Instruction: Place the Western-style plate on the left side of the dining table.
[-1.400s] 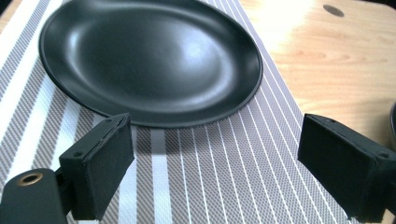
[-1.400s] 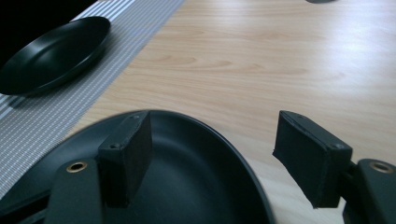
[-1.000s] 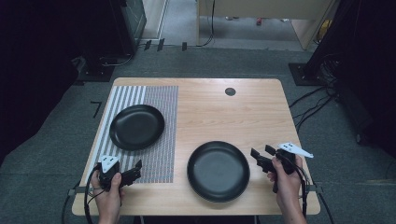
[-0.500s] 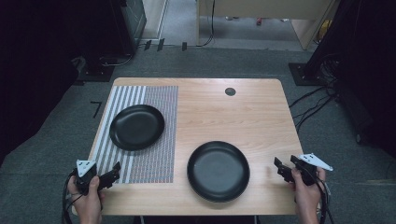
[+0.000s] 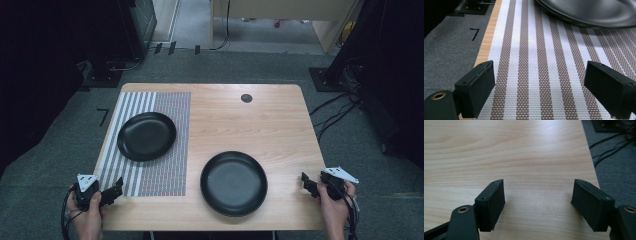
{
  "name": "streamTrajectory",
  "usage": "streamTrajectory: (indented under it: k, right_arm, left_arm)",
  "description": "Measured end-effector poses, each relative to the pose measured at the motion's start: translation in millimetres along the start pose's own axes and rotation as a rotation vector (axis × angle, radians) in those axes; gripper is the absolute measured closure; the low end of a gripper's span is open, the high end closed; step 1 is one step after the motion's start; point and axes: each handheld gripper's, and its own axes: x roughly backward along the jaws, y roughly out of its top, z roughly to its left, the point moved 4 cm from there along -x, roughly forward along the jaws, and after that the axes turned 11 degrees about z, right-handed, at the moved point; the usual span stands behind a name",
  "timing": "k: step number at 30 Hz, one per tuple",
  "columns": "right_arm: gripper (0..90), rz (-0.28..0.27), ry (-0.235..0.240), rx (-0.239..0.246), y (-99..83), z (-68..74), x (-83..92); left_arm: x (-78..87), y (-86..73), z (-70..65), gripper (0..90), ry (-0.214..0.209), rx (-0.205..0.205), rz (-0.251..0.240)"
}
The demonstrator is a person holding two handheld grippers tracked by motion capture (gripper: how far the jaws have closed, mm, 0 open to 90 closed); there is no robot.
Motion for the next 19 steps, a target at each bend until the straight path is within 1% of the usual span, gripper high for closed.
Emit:
streamTrajectory:
  k: [1, 2, 3, 4, 11, 15, 18, 19]
  right_arm:
    - [25.4, -0.002, -0.018, 0.0, -0.7, 2.6, -0.5]
    - [25.4, -0.002, -0.018, 0.0, -0.7, 2.6, -0.5]
    - [25.3, 0.001, -0.036, 0.014, -0.8, 4.2, -1.1]
    - [24.7, 0.004, -0.044, 0.021, -0.8, 5.1, -1.5]
    - [22.1, 0.009, -0.05, 0.013, -0.1, 6.5, -2.5]
    - [20.0, 0.012, -0.046, 0.019, 0.1, 6.9, -3.0]
    - [16.2, 0.016, -0.041, 0.027, 0.3, 7.6, -3.8]
    - [16.2, 0.016, -0.041, 0.027, 0.3, 7.6, -3.8]
  left_arm:
    - [-0.9, -0.9, -0.1, 9.6, 0.0, -0.002, 0.003]
    - [-1.3, -1.3, 0.1, 9.6, 0.0, -0.005, 0.006]
    - [-2.0, -1.7, 0.0, 9.6, -0.001, -0.005, 0.007]
    - [-2.4, -2.0, -0.1, 9.6, -0.001, -0.005, 0.011]
    - [-5.9, -3.3, -1.9, 9.8, 0.001, -0.008, 0.039]
    - [-6.7, -3.9, -1.8, 9.8, -0.016, -0.001, 0.055]
    - [-6.8, -4.0, -1.5, 9.8, -0.019, 0.001, 0.057]
    - [-6.9, -4.0, -1.6, 9.8, -0.019, 0.0, 0.058]
